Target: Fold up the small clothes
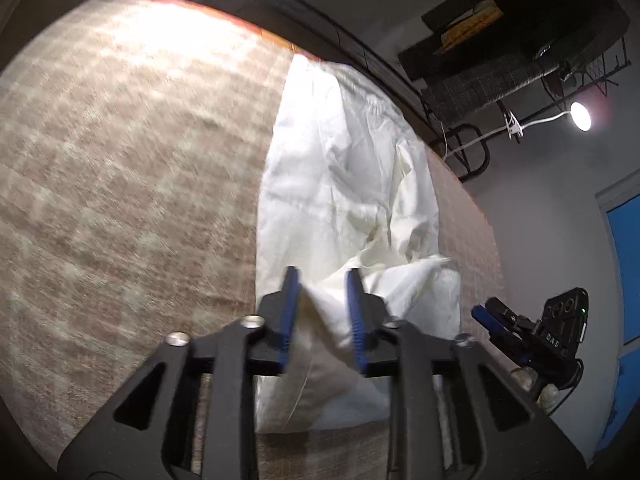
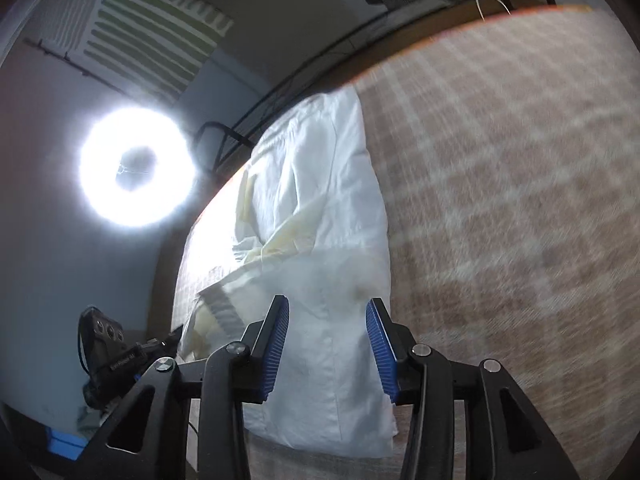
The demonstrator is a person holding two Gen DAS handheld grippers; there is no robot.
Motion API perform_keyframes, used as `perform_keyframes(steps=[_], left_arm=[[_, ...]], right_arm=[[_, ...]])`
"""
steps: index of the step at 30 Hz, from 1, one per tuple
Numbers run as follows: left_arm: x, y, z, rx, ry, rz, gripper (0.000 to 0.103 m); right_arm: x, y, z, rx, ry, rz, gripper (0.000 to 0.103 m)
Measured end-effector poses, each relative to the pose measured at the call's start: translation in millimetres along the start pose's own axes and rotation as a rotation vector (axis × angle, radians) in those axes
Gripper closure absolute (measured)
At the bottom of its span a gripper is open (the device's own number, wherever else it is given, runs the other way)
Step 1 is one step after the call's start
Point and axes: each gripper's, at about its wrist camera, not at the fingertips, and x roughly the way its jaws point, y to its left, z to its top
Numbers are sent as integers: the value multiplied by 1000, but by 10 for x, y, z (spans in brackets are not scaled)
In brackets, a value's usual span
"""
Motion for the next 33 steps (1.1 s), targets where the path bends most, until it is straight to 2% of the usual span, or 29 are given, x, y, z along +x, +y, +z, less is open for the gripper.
perform_keyframes(steps=[1,5,10,17,21,24,25,26,29,33], left_arm=[[-78,-15,8,13,-33,10,62],[-256,-90,-39,81,-71,-5,62],[-47,-281,-256,217,6,24,63],[360,-178,-226,243,43,140,63],[533,-52,-216,251,70,178,63],[556,-77,-209,315,54,209,63],[563,-66,-197,319,48,228,63],[561,-38,-178,302,52,217,63],[506,-12,-88,276,54,220,63],[353,-69,165,277,-3,198,63]], right_arm=[[-47,31,-6,-25,-12,-5,60],[-138,211,-74,-167,-21,-53,67],[-47,341,-200,-284,36,-85,70],[285,439,-284,-400,109,-174,71],[464,380,-259,-407,134,-232,74],[533,368,-250,-409,152,-250,75],[556,357,-252,-407,158,-260,76],[571,342,-254,-404,166,-263,76],[551,384,-231,-416,184,-255,75],[361,432,-70,-399,144,-197,74]])
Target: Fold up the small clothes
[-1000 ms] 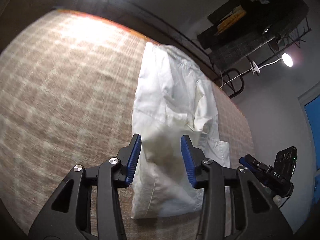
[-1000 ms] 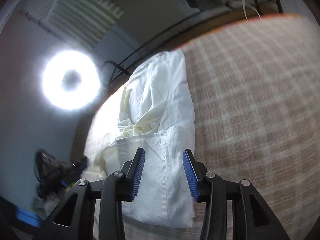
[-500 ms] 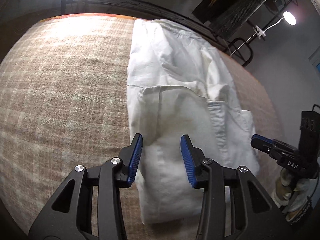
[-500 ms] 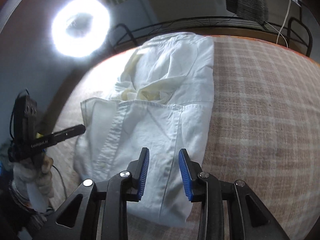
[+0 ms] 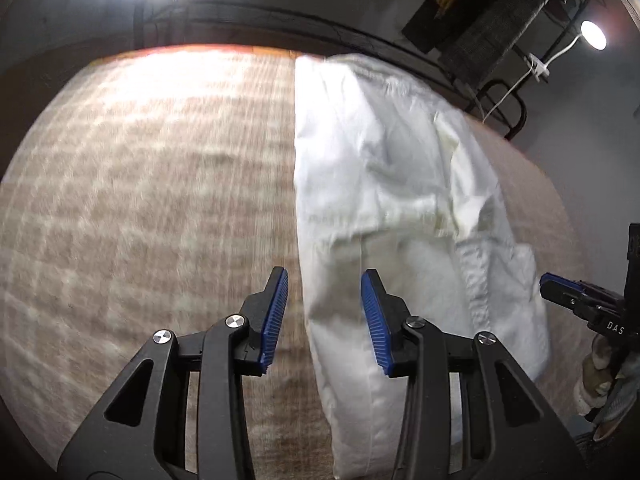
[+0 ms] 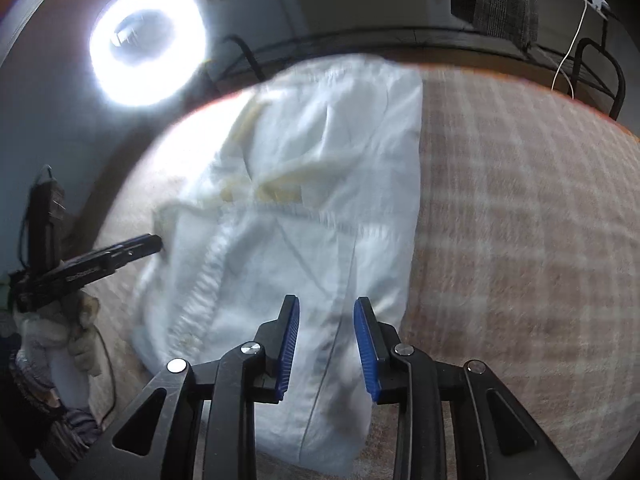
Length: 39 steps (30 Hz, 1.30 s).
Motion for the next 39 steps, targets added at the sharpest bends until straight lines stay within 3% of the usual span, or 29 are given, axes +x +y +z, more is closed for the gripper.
perform_keyframes(steps=[3,5,7,11,14,21,24,33,35,36,38,39], left_arm=[[-23,47,269,5,-31,-8,63],[43,126,446,-19,-28,-27,63],[149,229,609,-47,-20,-49,63],[444,420,881,-89,29,-110,62],[629,541,1028,-134,44,-137,62],[1031,656,1348,-176,42,-162,62],[1134,577,1521,-135,9,-149,57],[1445,409,1809,-75,-33,-144,57],[1510,365,1839,-54,-32,-126,78],[1549,352,1835,-48,-25,-112,100],[1579,384,1837,-58,-30,-130,100],[1581,406,1839,-62,-31,-140,101]], right_arm=[[-160,-108,179,9,-65,38,67],[-194,-219,321,15,-103,43,53],[-181,-336,460,16,-132,28,50],[9,-498,778,-11,-125,6,48],[200,-671,1023,-7,-113,30,37],[660,-1047,1503,77,-121,113,38],[858,-1095,1650,83,-111,115,41],[1251,-1028,2015,37,-111,126,51],[1310,-1009,2040,33,-107,133,68],[1323,-993,2046,22,-108,134,72],[1356,-988,2049,17,-92,157,96],[1363,-999,2053,21,-95,153,97]])
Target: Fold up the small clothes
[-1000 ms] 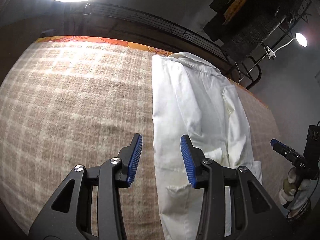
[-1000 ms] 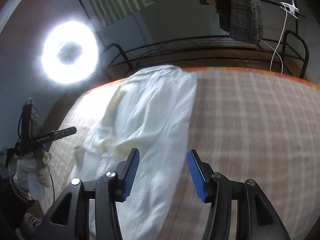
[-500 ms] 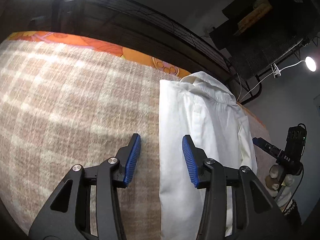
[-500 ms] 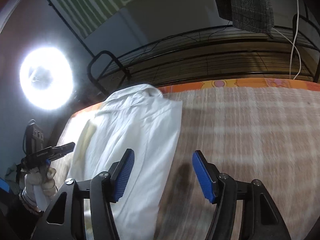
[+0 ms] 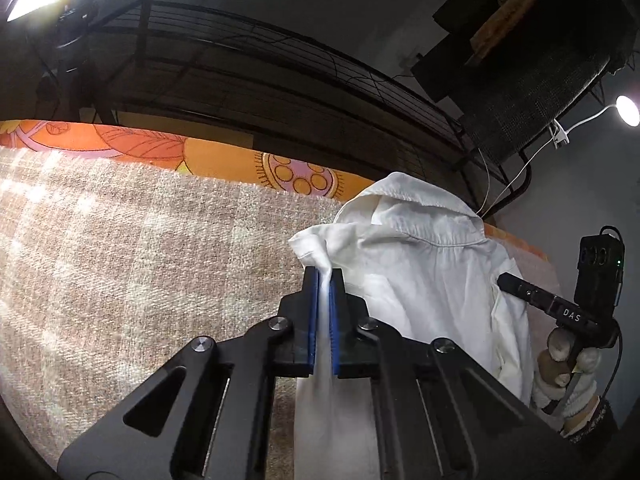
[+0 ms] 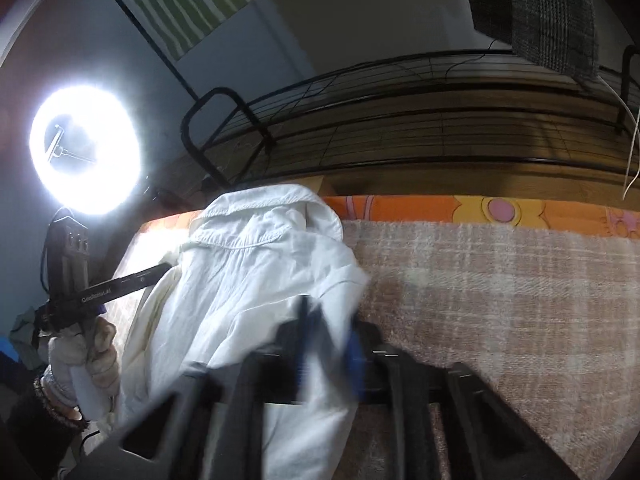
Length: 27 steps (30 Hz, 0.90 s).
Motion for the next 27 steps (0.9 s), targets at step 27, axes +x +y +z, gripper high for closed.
perform_keyframes(steps=[27], left_arm=[[-1737,-465,-504,122,-196,-79,103]], right_arm=[[-1520,761,-329,-75,-188,59,103]])
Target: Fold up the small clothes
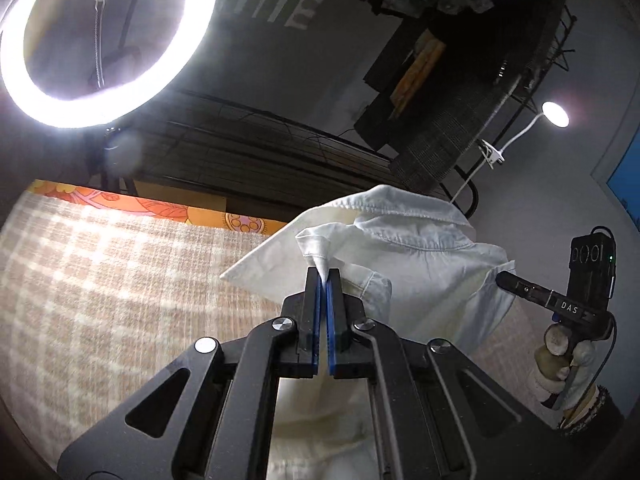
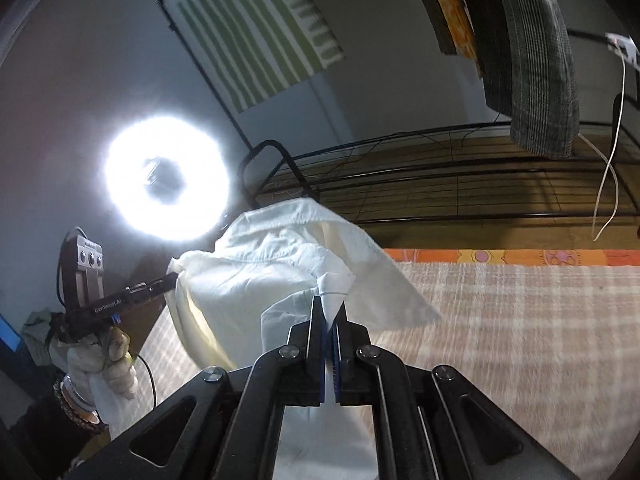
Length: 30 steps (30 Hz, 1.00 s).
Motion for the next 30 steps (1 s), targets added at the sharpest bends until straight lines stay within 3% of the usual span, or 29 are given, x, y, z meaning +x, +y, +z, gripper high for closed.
perform_keyframes(steps=[12,26,30], left_arm=[[-674,-182,-734,40,18,10,103],[-892,13,-1749,60,139,81,103],[-982,-28,-1930,115,183,104,103]], right_arm=[[-654,509,-719,-28,31,-16,103],[-863,754,-1745,-101,123,-115,103],[-937,848,-1907,-165,144,-171,93]])
